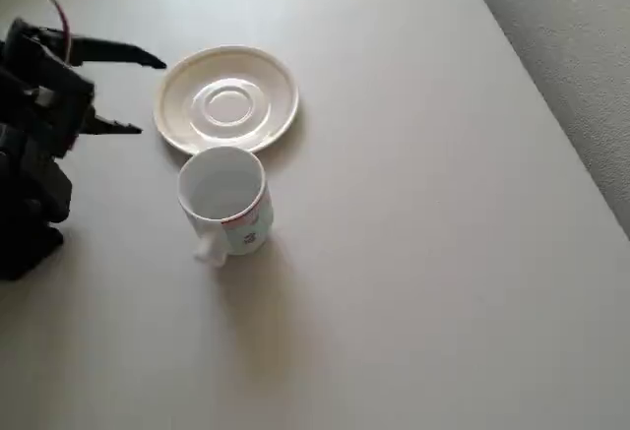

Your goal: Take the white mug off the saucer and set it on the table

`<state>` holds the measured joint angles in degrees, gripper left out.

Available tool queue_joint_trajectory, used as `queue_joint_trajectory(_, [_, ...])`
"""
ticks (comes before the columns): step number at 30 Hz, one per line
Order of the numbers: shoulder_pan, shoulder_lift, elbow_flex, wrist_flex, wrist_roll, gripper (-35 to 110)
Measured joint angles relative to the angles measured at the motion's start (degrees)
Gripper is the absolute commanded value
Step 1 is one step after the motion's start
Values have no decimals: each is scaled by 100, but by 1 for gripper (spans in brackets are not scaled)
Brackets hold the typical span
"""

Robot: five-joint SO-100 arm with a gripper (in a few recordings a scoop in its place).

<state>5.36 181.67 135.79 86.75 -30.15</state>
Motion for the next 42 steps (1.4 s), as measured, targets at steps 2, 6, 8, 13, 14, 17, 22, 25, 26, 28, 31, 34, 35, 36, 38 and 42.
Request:
queue_joint_trajectory(2, [-211,290,264,-35,686,4])
queue_joint_trajectory(6, [-431,369,993,-422,1424,-1])
queue_joint_trajectory(8, [-527,439,1529,-694,1600,-2])
queue_joint_trajectory(13, [-554,589,2979,-1169,2083,-2])
queue_joint_trajectory(14, [-554,615,3129,-1213,2145,-2])
queue_joint_trajectory(17, [-545,642,3393,-1327,2312,-2])
queue_joint_trajectory(22, [-167,668,3445,-1380,2496,-2])
queue_joint_trajectory(25, [0,668,3445,-1380,2566,-2])
queue_joint_trajectory(26, [26,668,3445,-1380,2575,-2])
queue_joint_trajectory(28, [26,668,3445,-1380,2575,-2])
queue_joint_trajectory(31, [26,668,3445,-1380,2575,-2])
queue_joint_trajectory(34, [26,668,3445,-1380,2575,-2])
queue_joint_trajectory(35, [26,668,3445,-1380,2575,-2])
queue_joint_trajectory(36, [26,668,3445,-1380,2575,-2])
queue_joint_trajectory(38, [26,668,3445,-1380,2575,-2])
queue_joint_trajectory(42, [26,668,3445,-1380,2575,-2])
